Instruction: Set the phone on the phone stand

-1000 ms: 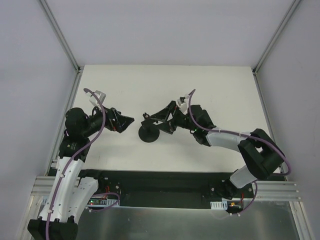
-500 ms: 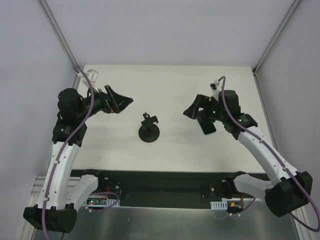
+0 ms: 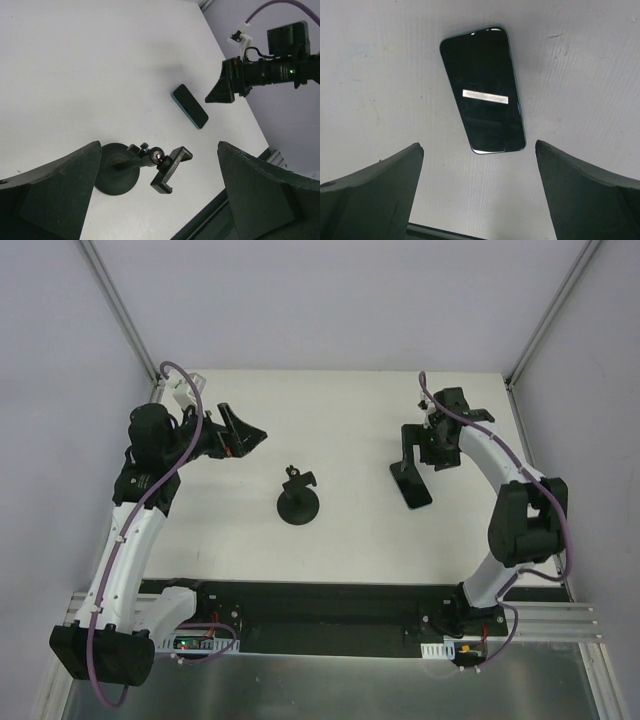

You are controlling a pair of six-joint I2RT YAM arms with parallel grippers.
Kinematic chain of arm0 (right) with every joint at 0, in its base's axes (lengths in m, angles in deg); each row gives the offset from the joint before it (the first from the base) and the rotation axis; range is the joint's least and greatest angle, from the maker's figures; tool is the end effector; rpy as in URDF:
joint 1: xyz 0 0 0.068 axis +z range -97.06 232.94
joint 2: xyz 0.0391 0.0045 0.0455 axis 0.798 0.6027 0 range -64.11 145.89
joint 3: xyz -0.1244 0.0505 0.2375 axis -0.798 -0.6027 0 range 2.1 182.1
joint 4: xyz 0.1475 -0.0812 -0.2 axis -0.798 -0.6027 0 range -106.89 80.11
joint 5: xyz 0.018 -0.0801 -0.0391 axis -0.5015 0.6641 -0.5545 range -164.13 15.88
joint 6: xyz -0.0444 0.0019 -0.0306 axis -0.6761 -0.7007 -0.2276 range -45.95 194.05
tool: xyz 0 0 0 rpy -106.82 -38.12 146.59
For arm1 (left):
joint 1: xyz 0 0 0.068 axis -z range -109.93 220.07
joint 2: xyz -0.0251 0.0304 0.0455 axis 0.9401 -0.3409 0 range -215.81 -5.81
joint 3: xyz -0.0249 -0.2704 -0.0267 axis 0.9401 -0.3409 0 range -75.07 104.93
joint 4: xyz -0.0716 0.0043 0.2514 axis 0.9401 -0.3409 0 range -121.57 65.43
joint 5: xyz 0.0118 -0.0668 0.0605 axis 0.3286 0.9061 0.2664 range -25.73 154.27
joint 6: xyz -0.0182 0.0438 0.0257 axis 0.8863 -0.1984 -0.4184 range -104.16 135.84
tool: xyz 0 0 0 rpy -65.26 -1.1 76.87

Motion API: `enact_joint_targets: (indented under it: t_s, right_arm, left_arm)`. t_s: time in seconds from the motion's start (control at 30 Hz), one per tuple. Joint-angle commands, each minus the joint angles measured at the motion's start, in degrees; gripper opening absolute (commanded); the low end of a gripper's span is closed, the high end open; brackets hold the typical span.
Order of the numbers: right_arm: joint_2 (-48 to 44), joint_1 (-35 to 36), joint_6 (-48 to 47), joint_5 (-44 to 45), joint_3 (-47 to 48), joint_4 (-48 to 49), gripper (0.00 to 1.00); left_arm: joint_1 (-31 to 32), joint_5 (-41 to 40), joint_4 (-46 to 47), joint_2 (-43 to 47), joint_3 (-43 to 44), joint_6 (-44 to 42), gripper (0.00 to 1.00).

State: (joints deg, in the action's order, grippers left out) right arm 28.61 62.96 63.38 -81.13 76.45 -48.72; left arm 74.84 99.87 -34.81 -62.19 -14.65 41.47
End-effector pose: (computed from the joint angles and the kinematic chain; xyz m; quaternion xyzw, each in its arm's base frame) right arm 0.3372 0.0640 0.2650 -0.1889 0.9389 0.0570 0.2821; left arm 0.2138 -0.0385 0.3993 0.0725 0.7339 -0.3863 0.5539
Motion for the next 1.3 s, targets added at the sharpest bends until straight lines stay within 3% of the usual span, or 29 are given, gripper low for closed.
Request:
enact_joint_targets:
  t_s: [0.0, 0.4, 0.73, 1.0, 1.27]
  right_arm:
    - [6.3, -0.2, -4.1, -0.9, 7.7, -6.8, 0.96]
    - [12.5, 0.9, -6.0, -1.1, 4.6, -5.4, 0.96]
    - [18.7, 5.4, -3.6, 9.4, 8.0, -7.6, 0.99]
    - [23.0, 5.7, -2.1, 8.0, 8.5, -7.8, 0.97]
    - [23.6, 5.9, -1.5, 9.3, 9.2, -9.0, 0.89]
  left_arm:
    - [-0.5, -0.4, 1.0, 4.3, -1.8, -3.3, 0.99]
    - [-1.0, 4.4, 3.3, 4.0, -3.1, -0.3, 0.99]
    - [-1.0, 6.1, 4.9, 2.8, -4.1, 1.2, 0.99]
    - [-1.0, 6.2, 5.2, 2.2, -4.4, 1.3, 0.99]
    - [-1.0, 5.8, 5.3, 1.3, -4.7, 1.3, 0.99]
